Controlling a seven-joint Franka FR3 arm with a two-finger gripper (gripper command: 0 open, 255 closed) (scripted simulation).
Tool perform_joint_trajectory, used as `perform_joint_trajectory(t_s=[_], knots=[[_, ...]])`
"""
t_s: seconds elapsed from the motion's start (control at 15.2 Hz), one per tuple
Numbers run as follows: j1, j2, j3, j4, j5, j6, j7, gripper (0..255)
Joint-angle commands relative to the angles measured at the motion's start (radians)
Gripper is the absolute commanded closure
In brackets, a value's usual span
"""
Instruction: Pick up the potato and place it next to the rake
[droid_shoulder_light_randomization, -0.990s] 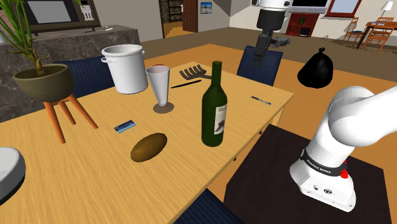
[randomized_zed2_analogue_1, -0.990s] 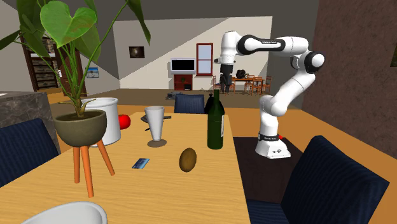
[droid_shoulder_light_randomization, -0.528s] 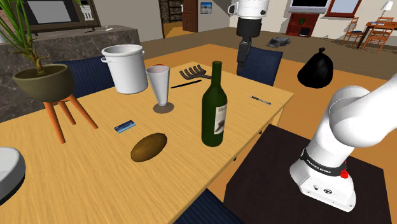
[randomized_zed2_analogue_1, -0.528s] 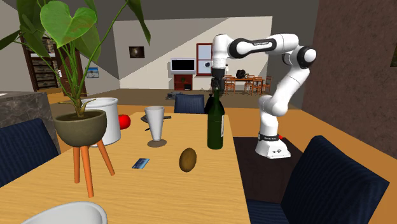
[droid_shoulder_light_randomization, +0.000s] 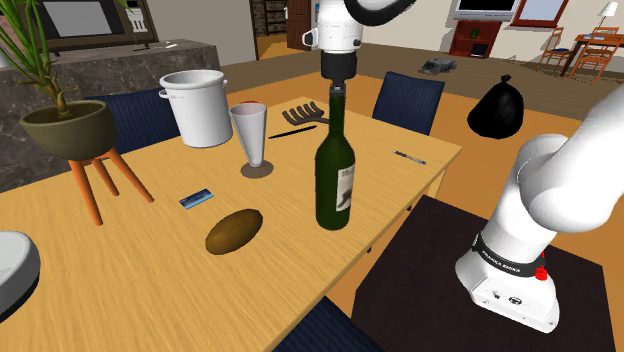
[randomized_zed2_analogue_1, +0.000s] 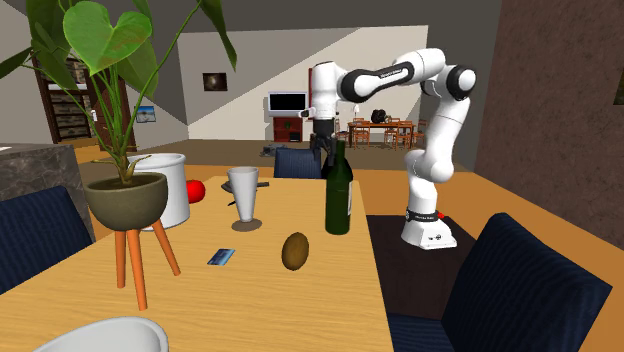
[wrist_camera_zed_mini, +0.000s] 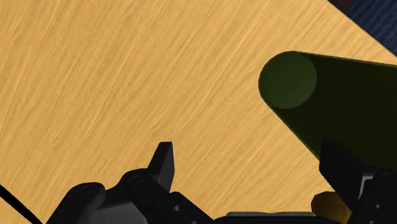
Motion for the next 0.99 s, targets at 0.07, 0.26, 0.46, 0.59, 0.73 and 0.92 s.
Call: perform_joint_trajectory(t_s=[0.07, 0.26, 0.46, 0.59, 0.73, 0.92], knots=[[0.027, 0.106, 0.031, 0.061, -0.009, 0.028, -0.025, 0], [0.051, 0.209, 0.060, 0.130, -0.026, 0.045, -0.049, 0], [0.077, 0.311, 0.090, 0.204, -0.048, 0.055, -0.069, 0], [0.095, 0.378, 0.110, 0.255, -0.066, 0.058, -0.081, 0], [0.115, 0.445, 0.128, 0.307, -0.086, 0.058, -0.093, 0], [0.148, 0.543, 0.154, 0.389, -0.120, 0.054, -0.110, 0]])
